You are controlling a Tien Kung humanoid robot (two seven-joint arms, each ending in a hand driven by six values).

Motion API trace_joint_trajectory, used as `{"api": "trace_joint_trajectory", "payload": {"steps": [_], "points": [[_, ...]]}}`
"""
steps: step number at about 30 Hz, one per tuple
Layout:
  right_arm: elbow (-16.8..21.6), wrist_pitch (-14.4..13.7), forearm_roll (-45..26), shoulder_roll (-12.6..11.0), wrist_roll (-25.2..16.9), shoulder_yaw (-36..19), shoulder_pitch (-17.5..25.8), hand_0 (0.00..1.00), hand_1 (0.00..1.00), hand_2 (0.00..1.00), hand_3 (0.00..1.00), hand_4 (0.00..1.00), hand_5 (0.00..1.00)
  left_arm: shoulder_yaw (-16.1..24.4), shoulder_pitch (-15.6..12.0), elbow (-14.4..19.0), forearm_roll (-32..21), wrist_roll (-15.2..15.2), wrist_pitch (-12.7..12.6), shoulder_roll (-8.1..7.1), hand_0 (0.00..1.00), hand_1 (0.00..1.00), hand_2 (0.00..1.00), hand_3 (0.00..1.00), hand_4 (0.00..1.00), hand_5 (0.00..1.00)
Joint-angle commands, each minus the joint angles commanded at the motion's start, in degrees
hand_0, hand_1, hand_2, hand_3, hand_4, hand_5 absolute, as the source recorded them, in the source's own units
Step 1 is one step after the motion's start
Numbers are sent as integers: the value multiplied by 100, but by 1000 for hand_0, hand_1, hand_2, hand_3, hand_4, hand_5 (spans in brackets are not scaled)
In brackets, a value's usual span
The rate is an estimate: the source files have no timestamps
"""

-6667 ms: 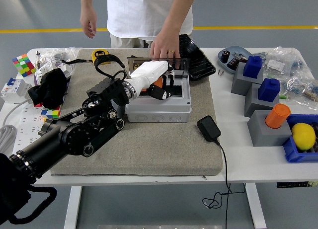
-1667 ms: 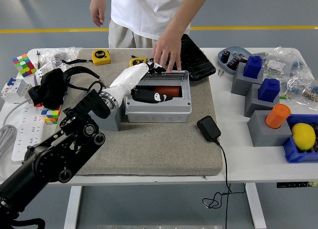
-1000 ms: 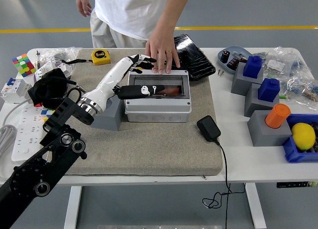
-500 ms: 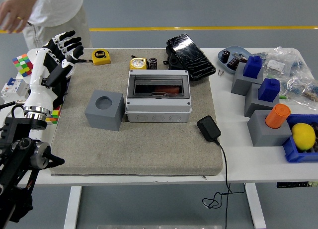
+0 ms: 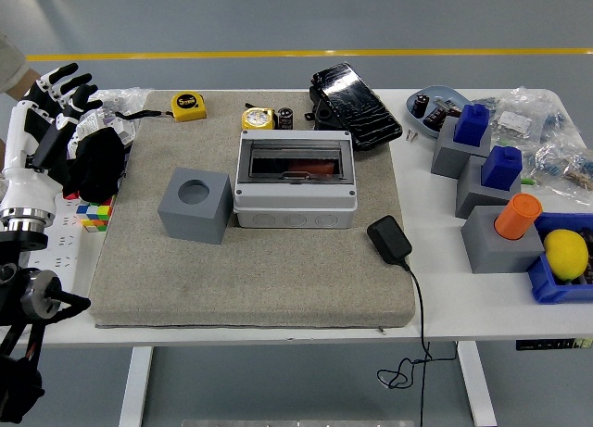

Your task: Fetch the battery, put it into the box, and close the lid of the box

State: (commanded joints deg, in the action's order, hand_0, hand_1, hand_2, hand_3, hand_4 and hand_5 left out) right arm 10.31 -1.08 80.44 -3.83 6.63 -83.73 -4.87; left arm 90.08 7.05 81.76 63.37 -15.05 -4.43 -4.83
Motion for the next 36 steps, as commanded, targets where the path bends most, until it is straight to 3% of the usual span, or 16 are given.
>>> {"api": "trace_joint_trajectory", "payload": {"steps": [36], "points": [[0, 29, -44, -19, 36, 47, -83, 644, 640, 674, 590, 998, 579, 84, -58, 102, 97, 210, 141, 33, 538, 669, 671, 690, 998, 469]]}}
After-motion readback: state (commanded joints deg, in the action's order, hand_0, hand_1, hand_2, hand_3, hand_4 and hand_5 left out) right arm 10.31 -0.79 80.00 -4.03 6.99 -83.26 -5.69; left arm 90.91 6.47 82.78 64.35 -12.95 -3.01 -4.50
